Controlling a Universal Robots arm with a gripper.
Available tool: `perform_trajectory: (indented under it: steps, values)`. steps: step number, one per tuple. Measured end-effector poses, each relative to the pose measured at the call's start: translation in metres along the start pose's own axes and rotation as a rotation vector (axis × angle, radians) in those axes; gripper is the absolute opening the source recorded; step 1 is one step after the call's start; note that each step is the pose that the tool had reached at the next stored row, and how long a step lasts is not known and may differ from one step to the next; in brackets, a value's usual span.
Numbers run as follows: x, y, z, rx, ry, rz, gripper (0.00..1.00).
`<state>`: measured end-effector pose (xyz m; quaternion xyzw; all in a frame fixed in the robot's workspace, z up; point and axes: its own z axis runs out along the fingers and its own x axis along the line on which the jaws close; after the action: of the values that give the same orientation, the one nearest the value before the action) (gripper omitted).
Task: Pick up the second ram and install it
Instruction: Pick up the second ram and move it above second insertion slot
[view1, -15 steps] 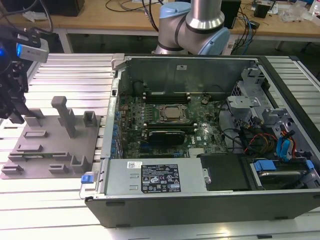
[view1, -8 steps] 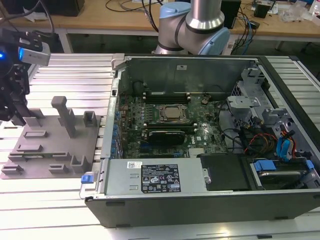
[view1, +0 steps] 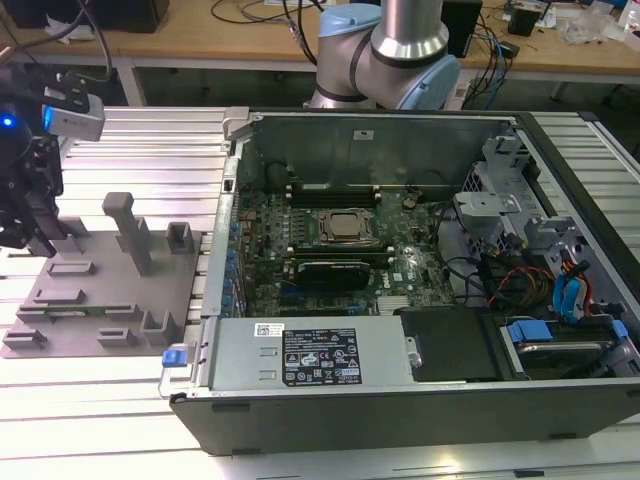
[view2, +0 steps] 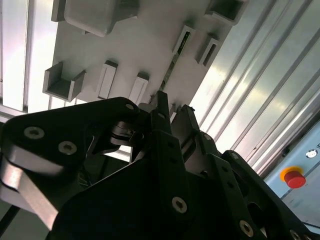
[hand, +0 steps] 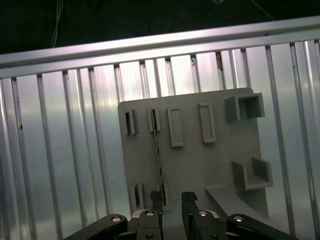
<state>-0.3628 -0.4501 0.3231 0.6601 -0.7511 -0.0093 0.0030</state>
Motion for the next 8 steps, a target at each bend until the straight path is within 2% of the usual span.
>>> perform_trajectory:
  steps: [8]
  values:
    - [0.0001, -0.0001, 0.0072, 0.0001, 0.0, 0.0, 0.28]
